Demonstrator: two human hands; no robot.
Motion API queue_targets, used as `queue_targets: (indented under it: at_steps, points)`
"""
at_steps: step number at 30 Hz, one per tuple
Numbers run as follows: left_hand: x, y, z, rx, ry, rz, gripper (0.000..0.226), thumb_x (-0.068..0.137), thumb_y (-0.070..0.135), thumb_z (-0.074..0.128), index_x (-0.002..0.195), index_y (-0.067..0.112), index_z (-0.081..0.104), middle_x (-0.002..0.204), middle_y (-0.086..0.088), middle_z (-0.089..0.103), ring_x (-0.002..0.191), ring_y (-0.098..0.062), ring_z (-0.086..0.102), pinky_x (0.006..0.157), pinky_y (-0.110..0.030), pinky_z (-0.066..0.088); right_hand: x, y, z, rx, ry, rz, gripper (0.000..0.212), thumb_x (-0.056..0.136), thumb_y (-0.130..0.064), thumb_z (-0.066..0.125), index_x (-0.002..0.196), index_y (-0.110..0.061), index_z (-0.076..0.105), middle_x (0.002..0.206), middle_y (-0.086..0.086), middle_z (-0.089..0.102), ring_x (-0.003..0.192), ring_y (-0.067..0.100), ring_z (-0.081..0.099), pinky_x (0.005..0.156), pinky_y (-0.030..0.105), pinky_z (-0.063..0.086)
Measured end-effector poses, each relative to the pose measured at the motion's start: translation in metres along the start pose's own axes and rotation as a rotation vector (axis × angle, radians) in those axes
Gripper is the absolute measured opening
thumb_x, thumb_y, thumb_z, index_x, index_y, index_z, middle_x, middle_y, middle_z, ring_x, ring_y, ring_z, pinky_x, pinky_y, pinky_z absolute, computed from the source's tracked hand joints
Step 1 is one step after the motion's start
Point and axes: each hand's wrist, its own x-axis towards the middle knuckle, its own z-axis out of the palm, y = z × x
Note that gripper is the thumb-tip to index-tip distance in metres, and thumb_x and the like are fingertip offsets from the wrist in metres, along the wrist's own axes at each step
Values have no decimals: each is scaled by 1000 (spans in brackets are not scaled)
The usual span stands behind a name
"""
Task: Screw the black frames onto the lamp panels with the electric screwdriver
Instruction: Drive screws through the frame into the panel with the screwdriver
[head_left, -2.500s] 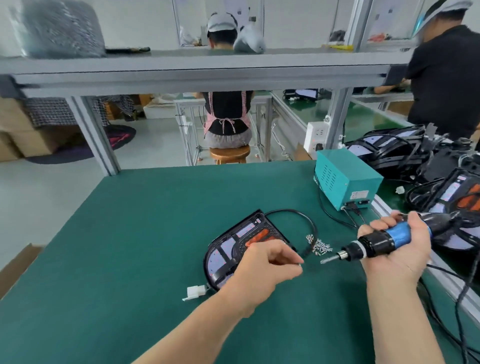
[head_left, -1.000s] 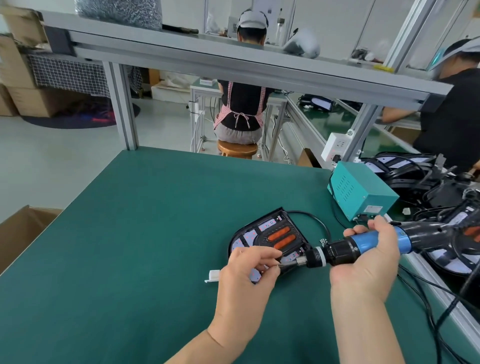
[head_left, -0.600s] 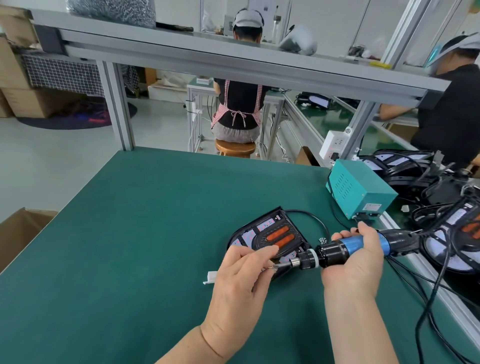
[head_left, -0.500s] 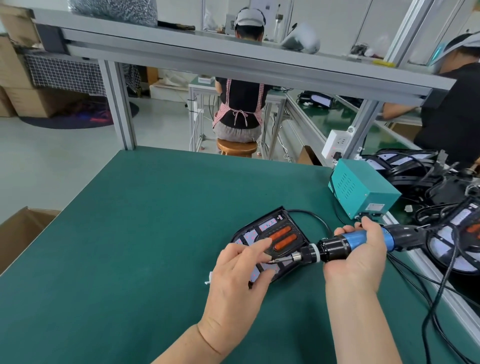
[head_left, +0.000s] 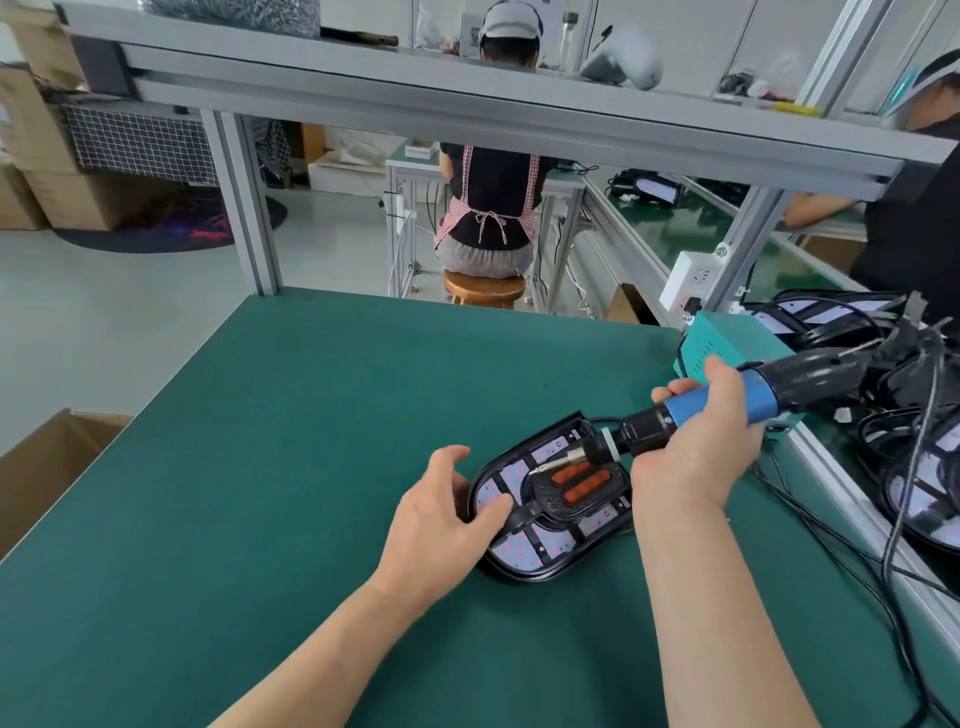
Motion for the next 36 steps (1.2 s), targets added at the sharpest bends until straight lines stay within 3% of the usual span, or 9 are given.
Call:
queue_targets:
  at_steps: [2,5,9,13,19,26,30,36]
  points:
    - [6,1,-1,54,-82,4,73,81,54,65,143,27,38,79,5,66,76,-4,59,76,-29,52,-2,6,6,-6,-34,-31,14,89,-12,68,98,-16,58,58,-2,57,53,15,56,57,27,52]
    - [9,5,2,233,-176,13,97,69,74,56,150,31,25,80,6,65,88,-13,62,81,-33,50,-7,16,13,-42,-102,-90,14,88,-12,68,93,-15,56,62,3,55,55,19,54,58,29,52]
    - [11,3,7,245,-170,5,76,66,77,55,132,39,50,103,19,69,103,-10,63,92,-33,51,-12,24,15,-75,-181,-148,15,85,-13,68,89,-14,54,60,3,55,52,18,53,55,28,51]
    - [11,0,8,216,-156,9,62,63,77,53,115,44,56,96,25,69,95,-5,63,88,-30,52,-17,27,17,-88,-236,-187,16,82,-14,69,90,-14,55,75,14,54,55,20,52,55,30,51]
    - [14,-6,11,266,-150,53,69,67,80,52,123,41,49,99,19,69,93,-11,63,83,-31,51,-20,30,18,-91,-247,-209,21,80,-16,69,94,-11,53,74,9,56,56,18,54,55,31,51]
    - [16,-9,14,302,-161,52,83,58,88,38,124,39,47,94,15,69,88,-12,63,79,-30,51,-21,28,18,-88,-249,-213,17,80,-16,69,90,-14,55,77,16,53,57,22,53,55,31,51]
    - [17,-9,15,309,-157,51,79,58,88,38,121,41,47,93,14,69,87,-14,63,79,-32,51,-21,28,19,-92,-260,-216,21,81,-18,69,93,-12,54,69,7,56,56,21,54,56,31,52]
    - [17,-10,15,311,-162,65,84,58,89,37,126,41,46,94,16,68,87,-11,62,79,-30,49,-23,33,18,-103,-242,-196,27,81,-16,69,100,-7,53,84,21,54,62,27,53,55,29,51]
